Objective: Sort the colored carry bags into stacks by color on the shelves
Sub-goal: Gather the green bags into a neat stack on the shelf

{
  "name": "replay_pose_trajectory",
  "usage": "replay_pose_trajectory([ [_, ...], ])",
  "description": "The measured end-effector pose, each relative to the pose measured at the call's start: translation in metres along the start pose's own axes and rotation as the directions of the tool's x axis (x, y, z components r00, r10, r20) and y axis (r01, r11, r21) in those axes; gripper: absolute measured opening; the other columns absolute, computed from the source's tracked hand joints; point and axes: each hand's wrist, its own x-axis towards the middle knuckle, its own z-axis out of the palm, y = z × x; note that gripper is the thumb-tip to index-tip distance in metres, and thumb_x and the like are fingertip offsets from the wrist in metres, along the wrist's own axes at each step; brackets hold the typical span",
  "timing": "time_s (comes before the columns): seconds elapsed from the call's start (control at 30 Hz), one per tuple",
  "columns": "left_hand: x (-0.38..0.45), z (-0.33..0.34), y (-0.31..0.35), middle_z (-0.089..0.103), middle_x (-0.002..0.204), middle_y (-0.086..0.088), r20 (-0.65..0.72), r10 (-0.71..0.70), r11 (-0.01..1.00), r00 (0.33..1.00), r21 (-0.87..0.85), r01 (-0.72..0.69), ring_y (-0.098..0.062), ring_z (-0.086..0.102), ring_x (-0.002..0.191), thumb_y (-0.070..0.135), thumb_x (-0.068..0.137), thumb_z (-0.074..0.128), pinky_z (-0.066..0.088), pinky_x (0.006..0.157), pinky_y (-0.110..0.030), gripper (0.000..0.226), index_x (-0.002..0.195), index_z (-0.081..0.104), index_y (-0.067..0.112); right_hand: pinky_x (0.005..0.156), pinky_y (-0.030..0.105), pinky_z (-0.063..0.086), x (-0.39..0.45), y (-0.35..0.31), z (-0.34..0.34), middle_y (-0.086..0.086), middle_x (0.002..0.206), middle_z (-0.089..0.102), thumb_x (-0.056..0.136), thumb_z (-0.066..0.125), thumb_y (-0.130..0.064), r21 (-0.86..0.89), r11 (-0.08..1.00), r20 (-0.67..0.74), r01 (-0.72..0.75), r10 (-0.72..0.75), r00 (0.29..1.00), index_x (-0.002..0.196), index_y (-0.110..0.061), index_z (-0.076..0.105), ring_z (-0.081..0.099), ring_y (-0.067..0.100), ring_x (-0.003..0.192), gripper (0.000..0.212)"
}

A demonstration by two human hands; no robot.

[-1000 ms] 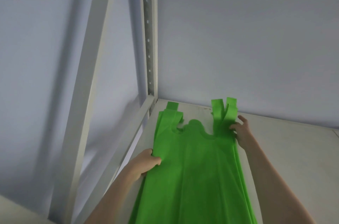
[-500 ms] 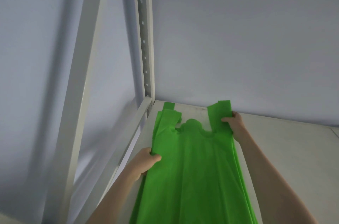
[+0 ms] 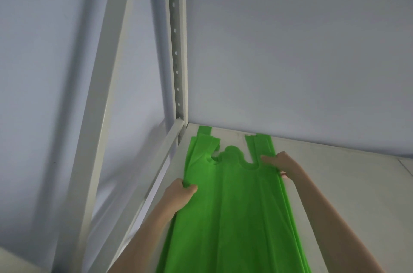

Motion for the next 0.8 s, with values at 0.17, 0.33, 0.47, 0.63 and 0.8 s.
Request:
replay_pose_trajectory([
  [0.17, 0.01, -0.005, 0.025, 0.054, 0.124, -0.01, -0.04, 0.005, 0.994, 0.999, -0.106, -0.01, -0.02, 0.057, 0.108, 0.031, 0.093, 0.051, 0.05, 0.091, -0.033, 0.058, 0.141, 0.033, 0.002, 0.109, 0.043, 0.032, -0.032, 0.003, 0.011, 0.025, 0.143, 0.032, 0.09, 0.054, -0.018, -0.027, 0.999, -0.238, 0.032, -0.038, 0.971, 0.14, 0.001, 0.027, 0.03, 0.036, 0.134, 0.06],
  [0.33, 0.038, -0.014, 0.045, 0.033, 0.151, -0.013, 0.013, -0.052, 0.97, 0.999, -0.238, 0.053, -0.027, 0.035, 0.138, 0.041, 0.092, 0.05, 0.028, 0.114, -0.037, 0.068, 0.144, 0.031, 0.002, 0.11, 0.04, 0.031, -0.065, 0.017, 0.028, 0.022, 0.142, 0.033, 0.092, 0.051, -0.02, -0.118, 0.989, -0.17, 0.087, -0.106, 0.98, 0.137, -0.002, 0.032, 0.03, 0.033, 0.133, 0.052],
  [0.47, 0.05, -0.018, 0.054, 0.03, 0.153, -0.011, 0.059, -0.08, 0.96, 0.995, -0.266, 0.093, -0.028, 0.032, 0.139, 0.049, 0.087, 0.056, 0.026, 0.114, -0.038, 0.078, 0.145, 0.03, 0.004, 0.108, 0.044, 0.034, -0.073, 0.027, 0.022, 0.021, 0.144, 0.031, 0.092, 0.051, -0.027, -0.075, 0.996, -0.203, -0.056, 0.04, 0.978, 0.141, -0.002, 0.026, 0.03, 0.035, 0.134, 0.06],
  [0.63, 0.048, -0.018, 0.062, 0.046, 0.143, -0.007, 0.153, 0.056, 0.974, 0.987, -0.226, -0.02, -0.025, 0.045, 0.131, 0.038, 0.086, 0.06, 0.032, 0.114, -0.039, 0.064, 0.139, 0.041, 0.007, 0.082, 0.035, 0.053, -0.084, 0.053, 0.014, 0.015, 0.112, 0.05, 0.091, 0.053, -0.034, -0.007, 0.995, -0.083, -0.096, 0.095, 0.992, 0.119, 0.005, 0.045, 0.054, 0.024, 0.082, 0.048],
  [0.8, 0.049, -0.011, 0.056, 0.059, 0.127, -0.009, 0.096, 0.23, 0.952, 0.968, -0.227, -0.204, -0.026, 0.058, 0.115, 0.04, 0.069, 0.067, 0.044, 0.104, -0.047, 0.08, 0.136, 0.041, 0.006, 0.069, 0.025, 0.045, -0.097, 0.063, 0.016, 0.019, 0.117, 0.052, 0.092, 0.053, -0.034, -0.02, 0.999, -0.006, -0.037, 0.037, 0.999, 0.115, 0.007, 0.051, 0.051, 0.019, 0.075, 0.047],
])
